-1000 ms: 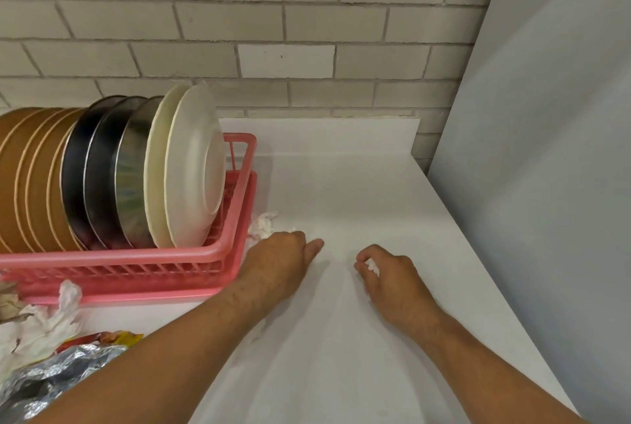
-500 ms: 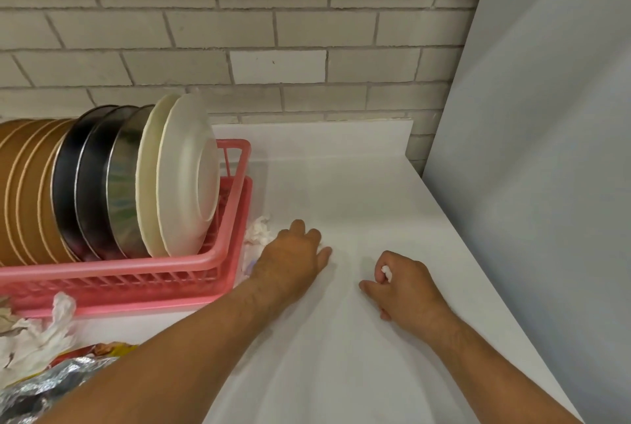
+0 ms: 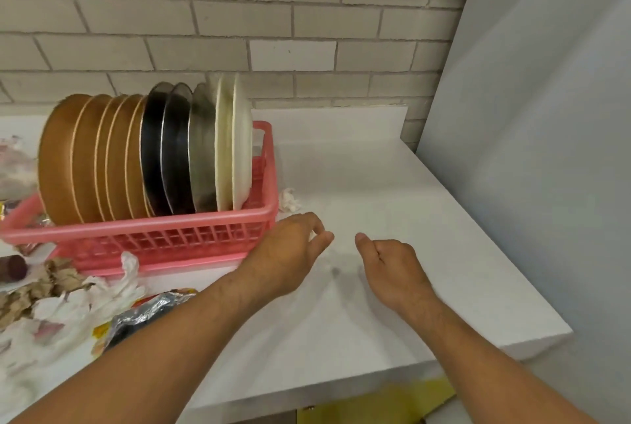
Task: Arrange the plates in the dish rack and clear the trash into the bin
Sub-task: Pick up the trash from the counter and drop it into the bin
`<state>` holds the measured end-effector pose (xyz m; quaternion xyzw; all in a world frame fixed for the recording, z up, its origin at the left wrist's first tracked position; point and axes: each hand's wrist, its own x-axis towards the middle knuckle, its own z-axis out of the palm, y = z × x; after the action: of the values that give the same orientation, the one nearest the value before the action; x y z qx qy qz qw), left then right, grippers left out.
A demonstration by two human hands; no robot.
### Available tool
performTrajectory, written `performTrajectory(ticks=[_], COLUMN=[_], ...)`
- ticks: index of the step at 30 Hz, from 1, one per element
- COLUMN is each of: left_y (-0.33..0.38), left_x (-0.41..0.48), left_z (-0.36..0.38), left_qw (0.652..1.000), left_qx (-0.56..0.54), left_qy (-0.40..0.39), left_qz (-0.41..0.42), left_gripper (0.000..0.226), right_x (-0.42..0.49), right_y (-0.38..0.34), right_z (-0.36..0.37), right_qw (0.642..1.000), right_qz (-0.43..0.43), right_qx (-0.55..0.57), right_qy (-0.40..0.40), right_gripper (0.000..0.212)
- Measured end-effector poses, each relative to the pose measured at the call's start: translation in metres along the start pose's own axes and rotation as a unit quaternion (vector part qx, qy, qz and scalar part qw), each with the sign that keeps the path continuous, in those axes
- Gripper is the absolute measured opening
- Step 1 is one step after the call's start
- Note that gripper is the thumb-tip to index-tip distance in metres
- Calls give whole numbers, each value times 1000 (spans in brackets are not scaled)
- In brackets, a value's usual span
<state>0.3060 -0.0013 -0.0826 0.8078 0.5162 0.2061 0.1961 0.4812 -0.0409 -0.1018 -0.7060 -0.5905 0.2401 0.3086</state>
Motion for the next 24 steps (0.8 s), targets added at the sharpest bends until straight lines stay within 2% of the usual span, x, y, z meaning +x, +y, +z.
performTrajectory(ticks=[3,6,11,14,16,19,24], left_y=[-12,-25,-48,-58,-64,-72,-98], left_x=[-40,-75,-130,-167,-193,-234,-294], left_z=[-15,-26,-24,-18,-10,10,57], left_qw=[998,996,995,992,991,997,996], left_qx=[-47,-49,-48,-73,-84,-17,25], left_qy=[40,73,49,32,5,-29,-81], left_qz=[3,30,71,99,100,72,-9], left_gripper=[37,48,50,43,36,51,59], right_x=[-38,-76,-140,-169,-185,-215,-270], right_y=[-22,-35,-37,-33,-28,-15,23], right_z=[22,47,80,97,110,130,158], right_qw=[1000,999,996,997,997,997,996], right_qz=[-3,-12,-6,-22,-33,-38,70], right_qx=[6,23,9,-18,-43,-60,-41], right_qy=[-20,-29,-85,-76,-53,-37,-36], right_gripper=[52,30,23,17,22,40,52])
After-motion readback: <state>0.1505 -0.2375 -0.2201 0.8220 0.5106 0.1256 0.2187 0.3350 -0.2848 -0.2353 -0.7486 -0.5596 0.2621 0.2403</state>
